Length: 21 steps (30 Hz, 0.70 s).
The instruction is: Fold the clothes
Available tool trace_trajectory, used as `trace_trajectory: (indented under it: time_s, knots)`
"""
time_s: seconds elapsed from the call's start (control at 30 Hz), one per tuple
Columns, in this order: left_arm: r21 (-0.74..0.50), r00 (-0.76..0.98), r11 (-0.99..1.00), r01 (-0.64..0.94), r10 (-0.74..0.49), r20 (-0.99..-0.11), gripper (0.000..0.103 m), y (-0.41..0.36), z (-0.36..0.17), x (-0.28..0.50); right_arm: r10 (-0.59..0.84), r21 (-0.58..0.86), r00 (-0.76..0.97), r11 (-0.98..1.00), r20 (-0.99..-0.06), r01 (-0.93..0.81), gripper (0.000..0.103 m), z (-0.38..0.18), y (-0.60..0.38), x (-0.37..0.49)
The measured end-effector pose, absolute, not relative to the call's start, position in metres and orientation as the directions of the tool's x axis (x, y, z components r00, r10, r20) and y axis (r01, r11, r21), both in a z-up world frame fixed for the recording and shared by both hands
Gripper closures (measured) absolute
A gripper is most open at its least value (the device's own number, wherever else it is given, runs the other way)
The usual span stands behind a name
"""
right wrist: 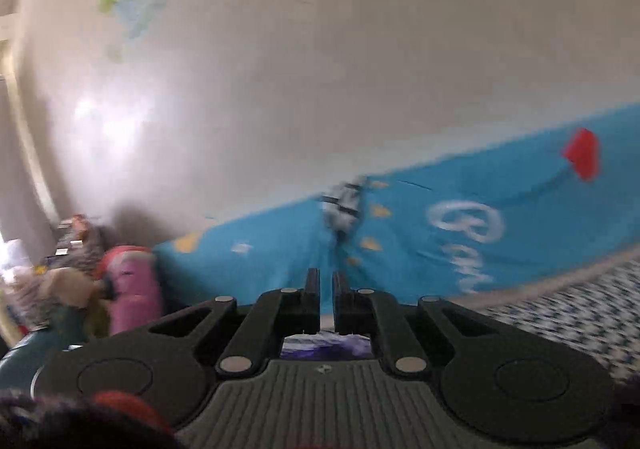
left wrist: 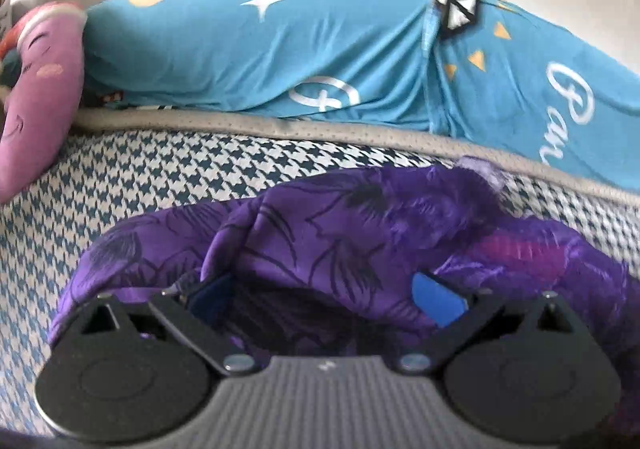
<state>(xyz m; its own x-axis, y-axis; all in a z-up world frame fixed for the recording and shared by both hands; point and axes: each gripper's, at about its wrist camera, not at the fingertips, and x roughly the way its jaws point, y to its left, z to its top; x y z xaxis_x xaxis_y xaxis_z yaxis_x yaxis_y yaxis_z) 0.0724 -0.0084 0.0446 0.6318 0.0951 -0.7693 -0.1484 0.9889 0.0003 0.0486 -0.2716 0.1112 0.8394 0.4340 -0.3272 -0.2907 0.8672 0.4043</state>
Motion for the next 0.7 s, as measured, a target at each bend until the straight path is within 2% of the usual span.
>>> trace_trajectory:
  time_s: [0.17, 0.3, 0.4, 0.5, 0.7]
  knots:
    - [0.015, 0.615, 0.993, -0.118, 0.085, -0.784, 0.001, -0.007, 0.036, 0.067, 0.314, 0.368, 0.832, 0.918, -0.457, -0.144, 0.092, 0.076, -0.296, 0.065]
    - [0.002, 0.601, 0.994, -0.111, 0.069, -0.796, 0.001, -0.006, 0.035, 0.063, 0.264, 0.332, 0.8, 0.939, -0.538, -0.086, 0.086, 0.049, -0.306, 0.073]
    - [-0.013, 0.591, 0.994, -0.113, 0.056, -0.805, 0.001, -0.004, 0.034, 0.063, 0.256, 0.33, 0.78, 0.942, -0.571, -0.068, 0.083, 0.037, -0.308, 0.077]
    - [-0.022, 0.586, 0.993, -0.113, 0.049, -0.809, 0.001, -0.002, 0.033, 0.062, 0.277, 0.35, 0.761, 0.934, -0.586, -0.071, 0.073, 0.03, -0.307, 0.08]
    - [-0.041, 0.586, 0.993, -0.114, 0.034, -0.81, 0.001, 0.002, 0.035, 0.061, 0.355, 0.369, 0.709, 0.919, -0.609, -0.143, 0.07, 0.018, -0.291, 0.08]
